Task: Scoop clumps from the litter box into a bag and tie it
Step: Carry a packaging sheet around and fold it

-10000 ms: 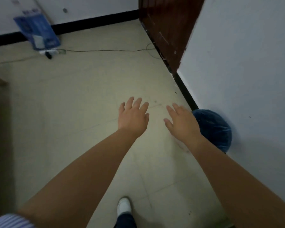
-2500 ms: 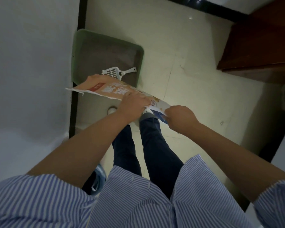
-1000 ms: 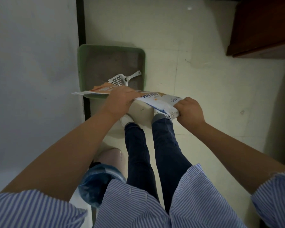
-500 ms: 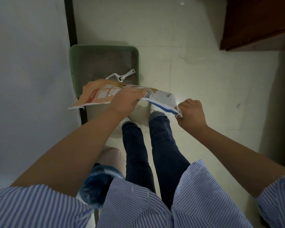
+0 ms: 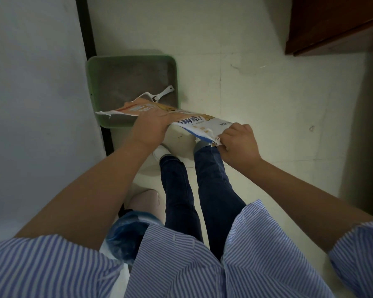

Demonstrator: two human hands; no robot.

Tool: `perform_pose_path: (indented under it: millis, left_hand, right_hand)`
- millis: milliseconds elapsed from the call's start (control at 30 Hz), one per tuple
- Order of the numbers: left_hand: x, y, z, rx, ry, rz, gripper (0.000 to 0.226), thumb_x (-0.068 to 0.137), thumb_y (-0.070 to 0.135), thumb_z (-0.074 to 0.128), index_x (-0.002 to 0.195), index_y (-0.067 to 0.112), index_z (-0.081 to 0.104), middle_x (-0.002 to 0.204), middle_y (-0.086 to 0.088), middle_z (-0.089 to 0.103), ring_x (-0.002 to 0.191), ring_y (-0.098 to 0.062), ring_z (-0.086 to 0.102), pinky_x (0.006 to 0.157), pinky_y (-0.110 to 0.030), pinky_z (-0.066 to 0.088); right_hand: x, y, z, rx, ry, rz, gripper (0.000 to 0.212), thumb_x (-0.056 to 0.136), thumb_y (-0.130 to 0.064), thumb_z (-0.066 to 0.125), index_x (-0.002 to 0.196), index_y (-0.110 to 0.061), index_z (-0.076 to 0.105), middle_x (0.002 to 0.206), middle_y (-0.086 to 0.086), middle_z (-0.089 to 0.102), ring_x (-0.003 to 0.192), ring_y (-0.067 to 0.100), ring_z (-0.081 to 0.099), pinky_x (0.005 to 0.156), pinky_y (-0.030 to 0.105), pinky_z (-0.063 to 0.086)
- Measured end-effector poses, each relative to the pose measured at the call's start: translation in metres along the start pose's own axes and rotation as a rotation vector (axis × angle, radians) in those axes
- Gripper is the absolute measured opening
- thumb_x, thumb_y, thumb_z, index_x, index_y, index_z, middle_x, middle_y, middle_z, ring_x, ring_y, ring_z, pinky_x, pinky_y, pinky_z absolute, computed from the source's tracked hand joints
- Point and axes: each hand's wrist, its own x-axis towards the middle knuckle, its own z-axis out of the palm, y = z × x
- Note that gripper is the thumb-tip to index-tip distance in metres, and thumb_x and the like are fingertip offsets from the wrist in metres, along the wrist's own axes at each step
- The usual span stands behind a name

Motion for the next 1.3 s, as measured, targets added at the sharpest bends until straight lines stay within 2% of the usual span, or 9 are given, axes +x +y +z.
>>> perform_pose_path:
  millis: [100, 267, 500, 600, 733, 833, 933, 1000, 1300]
  left_hand:
    - [0.002, 0.006, 0.004, -0.010, 0.015, 0.000, 0.037, 0.068, 0.005, 0.039, 0.078, 0.000, 0.074, 0.066, -0.017, 0.071, 0.055, -0.031, 0.068, 0.050, -0.043, 0.055]
    - [0.006, 0.003, 0.012, -0.038, -0.046, -0.054, 0.037, 0.069, 0.007, 0.038, 0.077, -0.001, 0.074, 0.070, -0.018, 0.071, 0.062, -0.034, 0.069, 0.060, -0.047, 0.057]
    - [0.013, 0.005, 0.014, -0.039, -0.034, -0.048, 0.037, 0.070, 0.007, 0.038, 0.076, -0.002, 0.073, 0.071, -0.018, 0.071, 0.063, -0.034, 0.069, 0.062, -0.048, 0.057]
    - [0.022, 0.005, 0.013, -0.013, -0.024, -0.018, 0.038, 0.068, 0.006, 0.036, 0.075, -0.004, 0.073, 0.069, -0.019, 0.070, 0.061, -0.034, 0.069, 0.059, -0.050, 0.057]
    - [0.031, 0.003, 0.011, 0.031, -0.076, -0.027, 0.038, 0.068, 0.007, 0.036, 0.074, -0.002, 0.072, 0.068, -0.019, 0.070, 0.061, -0.034, 0.068, 0.059, -0.048, 0.057]
    - [0.034, 0.001, 0.008, 0.048, -0.071, -0.023, 0.038, 0.068, 0.008, 0.037, 0.078, -0.002, 0.073, 0.072, -0.019, 0.071, 0.064, -0.035, 0.069, 0.063, -0.050, 0.056]
    - [0.032, -0.002, 0.002, 0.077, -0.065, -0.004, 0.038, 0.067, 0.008, 0.038, 0.077, -0.001, 0.074, 0.071, -0.018, 0.071, 0.062, -0.034, 0.069, 0.059, -0.048, 0.056]
    - [0.028, -0.005, -0.001, 0.069, -0.053, 0.001, 0.039, 0.067, 0.007, 0.037, 0.078, -0.001, 0.074, 0.070, -0.018, 0.071, 0.061, -0.034, 0.069, 0.058, -0.048, 0.057]
    - [0.013, -0.023, -0.021, 0.126, -0.104, -0.045, 0.035, 0.068, 0.007, 0.040, 0.077, 0.001, 0.073, 0.070, -0.017, 0.071, 0.060, -0.031, 0.068, 0.059, -0.042, 0.057]
  right_hand:
    - [-0.004, 0.003, -0.003, -0.060, -0.035, 0.003, 0.010, 0.054, -0.015, 0.058, 0.049, -0.013, 0.067, 0.047, -0.002, 0.063, 0.047, 0.020, 0.060, 0.055, 0.018, 0.039]
    - [-0.005, 0.006, -0.011, -0.013, -0.015, -0.006, 0.005, 0.051, -0.013, 0.062, 0.049, -0.010, 0.066, 0.044, -0.001, 0.061, 0.045, 0.021, 0.058, 0.050, 0.017, 0.044]
    - [-0.005, 0.008, -0.012, -0.026, 0.016, -0.009, 0.004, 0.052, -0.009, 0.067, 0.048, -0.009, 0.065, 0.044, 0.001, 0.060, 0.043, 0.021, 0.056, 0.047, 0.019, 0.045]
    - [-0.006, 0.009, -0.013, -0.022, 0.015, 0.017, 0.018, 0.045, -0.002, 0.083, 0.049, -0.007, 0.066, 0.044, 0.003, 0.061, 0.041, 0.022, 0.056, 0.047, 0.019, 0.045]
    - [-0.005, 0.007, -0.017, -0.007, -0.002, 0.046, 0.025, 0.036, -0.003, 0.088, 0.049, -0.005, 0.067, 0.044, 0.004, 0.062, 0.038, 0.021, 0.055, 0.044, 0.016, 0.042]
    - [-0.003, 0.008, -0.014, 0.002, 0.018, 0.048, 0.020, 0.042, -0.003, 0.085, 0.050, -0.005, 0.067, 0.046, 0.006, 0.063, 0.039, 0.021, 0.056, 0.044, 0.016, 0.043]
    - [0.002, 0.007, -0.008, 0.030, 0.025, 0.035, 0.005, 0.051, -0.006, 0.067, 0.047, -0.007, 0.064, 0.044, 0.005, 0.061, 0.039, 0.022, 0.056, 0.043, 0.017, 0.043]
    - [0.005, 0.005, -0.005, 0.053, -0.009, 0.040, 0.006, 0.051, -0.009, 0.061, 0.047, -0.007, 0.064, 0.044, 0.004, 0.060, 0.040, 0.022, 0.056, 0.043, 0.017, 0.045]
    - [0.022, -0.012, -0.003, 0.109, -0.078, 0.029, 0.004, 0.046, -0.008, 0.059, 0.045, -0.008, 0.063, 0.042, 0.004, 0.059, 0.037, 0.021, 0.054, 0.040, 0.015, 0.042]
